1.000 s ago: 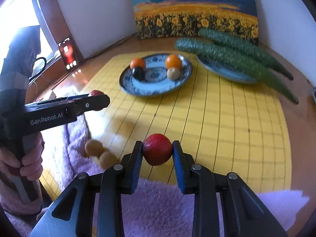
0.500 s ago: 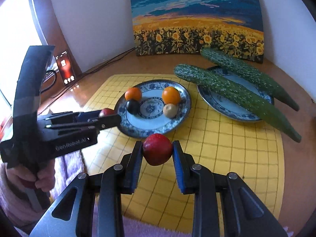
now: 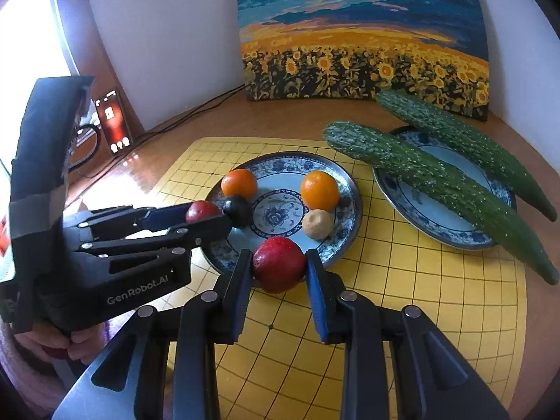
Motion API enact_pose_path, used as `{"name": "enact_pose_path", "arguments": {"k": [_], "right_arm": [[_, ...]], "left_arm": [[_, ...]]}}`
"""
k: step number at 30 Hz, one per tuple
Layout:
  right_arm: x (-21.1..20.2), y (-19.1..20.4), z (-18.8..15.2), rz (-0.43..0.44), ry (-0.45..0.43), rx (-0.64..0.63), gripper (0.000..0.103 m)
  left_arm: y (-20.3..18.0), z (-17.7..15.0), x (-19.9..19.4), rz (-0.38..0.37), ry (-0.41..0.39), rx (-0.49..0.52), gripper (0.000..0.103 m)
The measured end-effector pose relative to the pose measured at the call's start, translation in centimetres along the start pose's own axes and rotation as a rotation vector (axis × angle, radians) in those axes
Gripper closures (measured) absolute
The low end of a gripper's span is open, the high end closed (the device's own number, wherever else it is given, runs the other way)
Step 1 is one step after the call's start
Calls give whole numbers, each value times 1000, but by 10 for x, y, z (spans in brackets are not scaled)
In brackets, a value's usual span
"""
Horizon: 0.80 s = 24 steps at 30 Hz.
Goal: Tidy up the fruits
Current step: 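Place the apple with the left tool on the plate while the right tool places its apple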
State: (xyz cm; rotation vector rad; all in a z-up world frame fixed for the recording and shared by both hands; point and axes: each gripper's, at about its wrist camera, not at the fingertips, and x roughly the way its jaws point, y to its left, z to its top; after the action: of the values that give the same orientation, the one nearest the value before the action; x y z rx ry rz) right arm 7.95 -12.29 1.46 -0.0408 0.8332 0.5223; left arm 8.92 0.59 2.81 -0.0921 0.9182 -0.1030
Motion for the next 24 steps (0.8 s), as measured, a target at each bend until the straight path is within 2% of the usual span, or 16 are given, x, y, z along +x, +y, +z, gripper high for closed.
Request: {"name": "enact_pose_path", "arguments": {"k": [16, 22, 24], "right_arm": [[14, 5, -2, -22, 21, -23, 72], [7, 2, -3, -24, 7, 3, 62], [4, 0, -4, -26, 4, 16, 61]], "left_arm": [[-4, -3, -1, 14, 0, 30, 67], [-2, -4, -4, -1, 3, 20, 56], [-1, -5, -6, -3, -1, 16, 55]]}}
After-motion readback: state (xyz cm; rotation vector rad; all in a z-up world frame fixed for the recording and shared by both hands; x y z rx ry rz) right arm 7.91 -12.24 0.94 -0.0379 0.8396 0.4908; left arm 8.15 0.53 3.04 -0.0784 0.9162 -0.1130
